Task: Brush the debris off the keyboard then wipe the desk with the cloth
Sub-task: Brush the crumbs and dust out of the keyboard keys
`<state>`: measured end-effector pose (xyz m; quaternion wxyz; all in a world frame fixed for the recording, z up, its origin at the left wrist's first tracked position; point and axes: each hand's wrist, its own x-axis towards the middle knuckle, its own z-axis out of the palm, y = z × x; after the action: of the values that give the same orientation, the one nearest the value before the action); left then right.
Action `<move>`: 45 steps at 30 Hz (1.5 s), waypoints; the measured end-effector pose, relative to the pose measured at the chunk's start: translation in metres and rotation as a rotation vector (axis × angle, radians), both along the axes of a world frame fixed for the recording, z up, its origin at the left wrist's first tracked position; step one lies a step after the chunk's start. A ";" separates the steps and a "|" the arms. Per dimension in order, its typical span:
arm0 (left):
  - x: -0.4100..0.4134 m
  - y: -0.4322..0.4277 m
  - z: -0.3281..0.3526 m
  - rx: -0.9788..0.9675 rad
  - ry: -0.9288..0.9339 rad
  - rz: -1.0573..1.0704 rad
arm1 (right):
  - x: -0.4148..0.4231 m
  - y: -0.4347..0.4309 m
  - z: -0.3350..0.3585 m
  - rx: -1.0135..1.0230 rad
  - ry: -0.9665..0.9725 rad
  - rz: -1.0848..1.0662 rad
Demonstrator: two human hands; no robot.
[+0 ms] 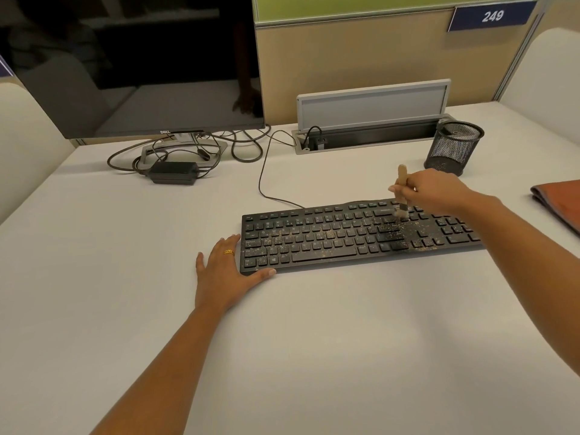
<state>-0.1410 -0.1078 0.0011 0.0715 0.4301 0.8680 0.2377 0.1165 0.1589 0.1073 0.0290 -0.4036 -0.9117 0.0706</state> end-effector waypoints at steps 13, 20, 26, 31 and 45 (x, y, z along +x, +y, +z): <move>0.001 0.000 0.001 0.001 -0.009 -0.001 | -0.010 -0.004 -0.017 0.099 0.163 -0.080; 0.000 0.000 -0.001 -0.009 -0.004 0.002 | -0.013 -0.007 -0.021 -0.064 0.339 -0.175; -0.001 0.000 -0.001 -0.002 -0.006 0.002 | -0.016 -0.008 -0.016 0.130 0.335 -0.216; -0.001 0.001 -0.001 -0.010 0.000 0.001 | -0.014 -0.007 -0.025 0.071 0.252 -0.258; 0.000 0.000 0.000 -0.009 -0.007 0.003 | -0.014 -0.013 -0.020 0.000 0.357 -0.294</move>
<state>-0.1410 -0.1075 0.0008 0.0759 0.4276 0.8695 0.2355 0.1025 0.1459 0.0877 0.1999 -0.5132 -0.8235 0.1358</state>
